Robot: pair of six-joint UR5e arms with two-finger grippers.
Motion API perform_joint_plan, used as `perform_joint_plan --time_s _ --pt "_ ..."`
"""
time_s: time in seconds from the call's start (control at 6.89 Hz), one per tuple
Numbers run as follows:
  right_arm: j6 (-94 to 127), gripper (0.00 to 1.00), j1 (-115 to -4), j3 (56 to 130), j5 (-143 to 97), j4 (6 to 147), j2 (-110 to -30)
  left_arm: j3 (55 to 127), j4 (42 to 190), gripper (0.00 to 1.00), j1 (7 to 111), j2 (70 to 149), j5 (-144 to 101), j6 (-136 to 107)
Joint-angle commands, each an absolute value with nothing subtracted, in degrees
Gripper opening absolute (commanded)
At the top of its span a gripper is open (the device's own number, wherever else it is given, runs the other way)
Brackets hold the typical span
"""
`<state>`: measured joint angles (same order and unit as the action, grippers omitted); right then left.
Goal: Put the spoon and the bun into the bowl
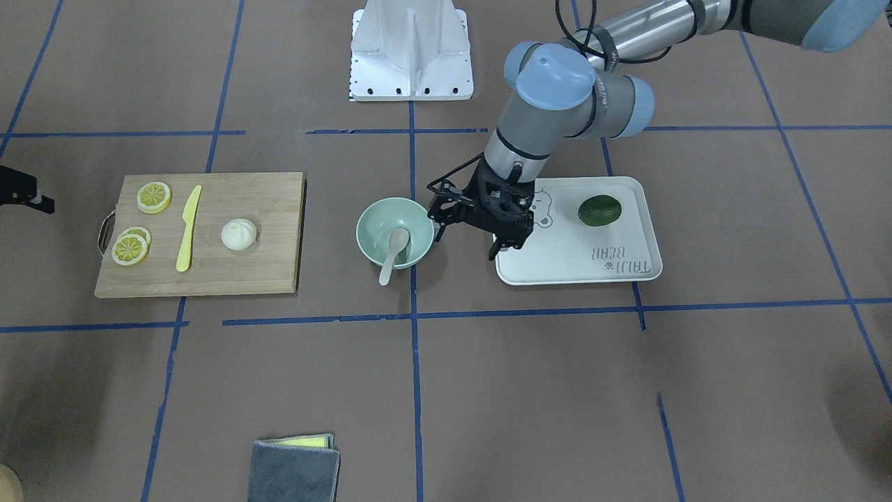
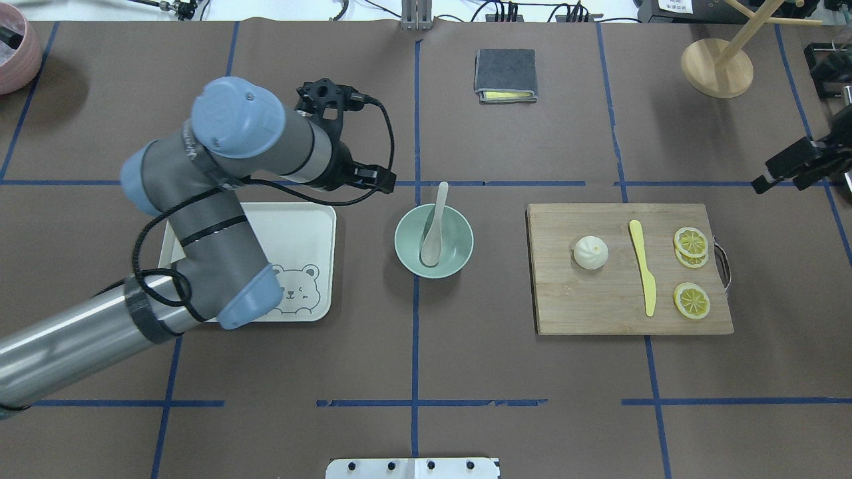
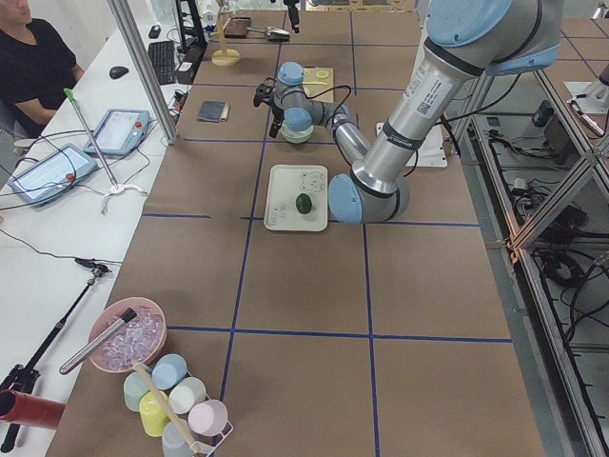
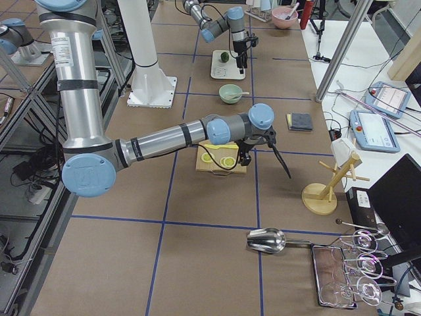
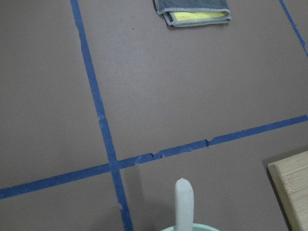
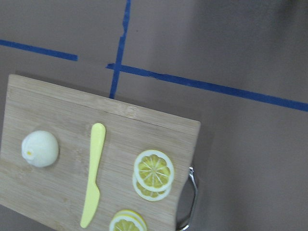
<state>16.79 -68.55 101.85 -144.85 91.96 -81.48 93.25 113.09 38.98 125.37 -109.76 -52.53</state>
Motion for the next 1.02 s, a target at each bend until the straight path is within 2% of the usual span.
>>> perform_joint_plan --time_s 0.0,0.29,0.87 --pt "37.07 1.0 -56.22 102.74 -132.77 88.19 -74.38 100.35 107.51 0.94 45.5 118.32 -113.02 -39.7" --pt "64.81 1.0 -42.43 102.92 -115.77 69.69 -74.88 99.58 107.23 0.95 49.38 118.13 -113.03 -38.23" --pt "68.38 0.99 -37.45 102.66 -111.1 69.61 -76.63 100.37 106.88 0.96 49.31 118.04 -113.03 -38.41"
